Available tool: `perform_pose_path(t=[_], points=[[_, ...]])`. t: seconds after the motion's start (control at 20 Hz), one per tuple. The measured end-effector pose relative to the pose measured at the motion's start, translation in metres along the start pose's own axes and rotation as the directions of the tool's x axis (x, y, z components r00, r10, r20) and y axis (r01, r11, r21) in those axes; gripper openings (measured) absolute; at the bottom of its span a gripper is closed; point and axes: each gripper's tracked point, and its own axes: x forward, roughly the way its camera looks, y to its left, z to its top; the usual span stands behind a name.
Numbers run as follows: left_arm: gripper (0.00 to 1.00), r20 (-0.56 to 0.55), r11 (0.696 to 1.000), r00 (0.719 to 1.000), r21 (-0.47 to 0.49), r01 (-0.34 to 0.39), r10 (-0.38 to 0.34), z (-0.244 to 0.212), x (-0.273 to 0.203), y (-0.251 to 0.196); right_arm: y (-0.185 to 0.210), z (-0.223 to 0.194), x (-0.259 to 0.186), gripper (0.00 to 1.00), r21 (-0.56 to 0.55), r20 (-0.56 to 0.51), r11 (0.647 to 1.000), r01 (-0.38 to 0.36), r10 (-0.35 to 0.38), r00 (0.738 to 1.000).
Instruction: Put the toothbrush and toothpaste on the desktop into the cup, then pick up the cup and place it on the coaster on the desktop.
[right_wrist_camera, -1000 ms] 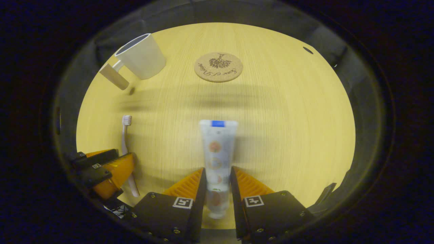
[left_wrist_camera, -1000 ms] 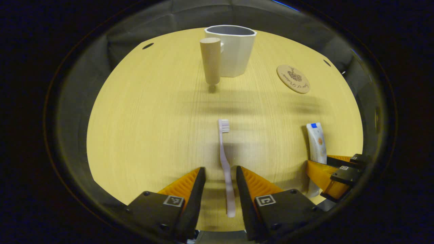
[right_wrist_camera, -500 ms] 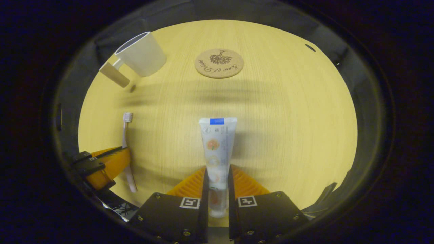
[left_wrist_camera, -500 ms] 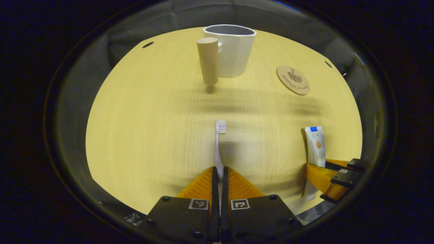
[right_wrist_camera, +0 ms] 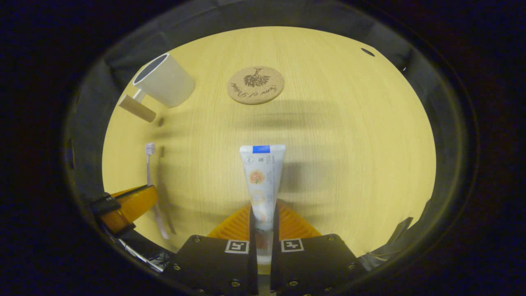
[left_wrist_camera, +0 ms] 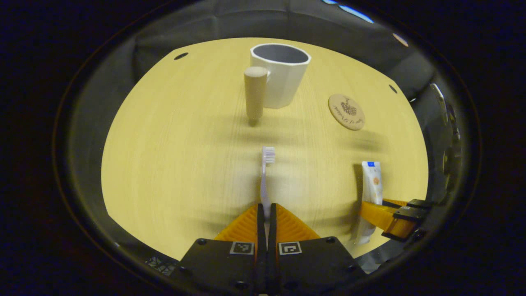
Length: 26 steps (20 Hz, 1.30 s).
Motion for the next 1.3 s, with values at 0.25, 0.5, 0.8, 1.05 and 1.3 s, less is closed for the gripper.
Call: perform_pose_path(t=[0.25,0.5,0.8,1.05,1.3], points=[[0.08,0.062,0.999,0.997,-0.006,0.046,-0.046,0.033,-0.028,-0.017,0.002,0.007,-0.008,0.14,0.017,0.021,1.0,-0.016,0.016,1.0],[0.08,0.133,0.997,0.988,0.004,0.074,-0.074,0.072,-0.055,-0.024,0.002,0.012,-0.011,0.14,0.029,0.033,0.999,-0.024,0.024,0.999],[0.08,0.231,0.994,0.967,0.005,0.109,-0.108,0.129,-0.091,-0.022,-0.002,0.017,-0.014,0.14,0.049,0.039,0.998,-0.029,0.027,0.999],[0.08,0.289,0.995,0.952,0.024,0.098,-0.101,0.169,-0.096,-0.015,-0.003,0.021,-0.014,0.14,0.065,0.041,0.997,-0.033,0.03,0.999],[0.07,0.344,0.994,0.933,0.046,0.099,-0.108,0.21,-0.1,-0.009,-0.008,0.027,-0.011,0.14,0.088,0.038,0.996,-0.028,0.025,0.999]])
